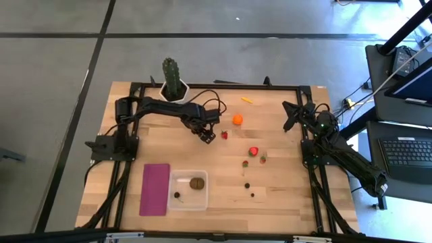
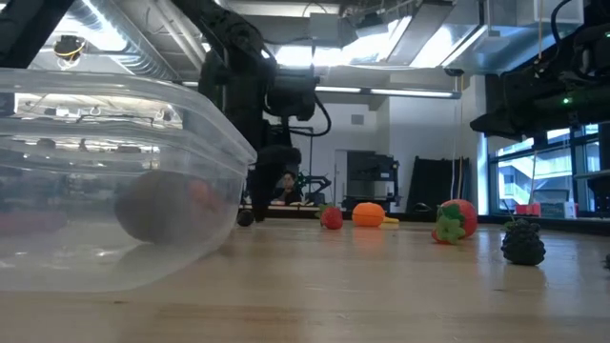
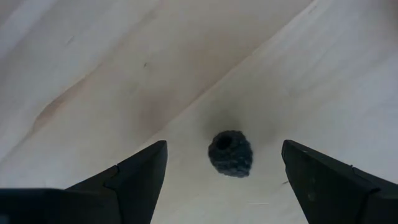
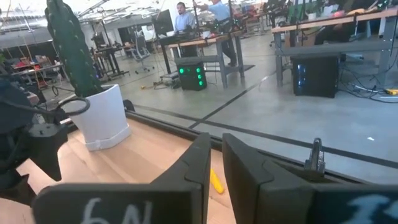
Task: Pick and placing Produce into tupperware
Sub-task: Put the blackberry into the transparent bin
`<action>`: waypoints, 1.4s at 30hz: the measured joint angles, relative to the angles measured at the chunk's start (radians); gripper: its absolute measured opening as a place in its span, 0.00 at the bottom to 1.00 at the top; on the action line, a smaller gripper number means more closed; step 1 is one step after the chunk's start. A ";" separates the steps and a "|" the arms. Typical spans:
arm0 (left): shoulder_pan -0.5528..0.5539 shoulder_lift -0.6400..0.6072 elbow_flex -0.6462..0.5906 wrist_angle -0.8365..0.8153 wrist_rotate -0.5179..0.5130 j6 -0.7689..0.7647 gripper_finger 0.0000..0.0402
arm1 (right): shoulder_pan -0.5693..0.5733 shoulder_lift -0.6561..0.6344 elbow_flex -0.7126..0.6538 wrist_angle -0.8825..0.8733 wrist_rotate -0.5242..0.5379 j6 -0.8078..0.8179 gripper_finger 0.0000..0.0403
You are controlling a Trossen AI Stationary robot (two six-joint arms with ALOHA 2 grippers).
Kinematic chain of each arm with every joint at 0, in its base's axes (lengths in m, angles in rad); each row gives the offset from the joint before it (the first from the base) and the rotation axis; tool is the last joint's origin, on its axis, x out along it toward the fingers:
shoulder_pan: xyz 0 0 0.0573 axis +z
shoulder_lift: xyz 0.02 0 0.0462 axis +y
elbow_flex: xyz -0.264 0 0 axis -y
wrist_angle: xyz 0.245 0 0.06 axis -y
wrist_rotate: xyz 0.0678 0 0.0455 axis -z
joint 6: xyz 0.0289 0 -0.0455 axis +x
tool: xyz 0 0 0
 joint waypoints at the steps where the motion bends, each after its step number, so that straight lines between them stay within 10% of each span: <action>1: 0.000 0.000 -0.004 0.005 0.002 0.000 0.77 | 0.000 0.000 0.000 0.000 0.000 -0.001 0.11; 42: -0.008 0.000 -0.017 0.100 0.022 -0.030 0.77 | 0.000 0.000 0.000 0.001 0.000 -0.004 0.11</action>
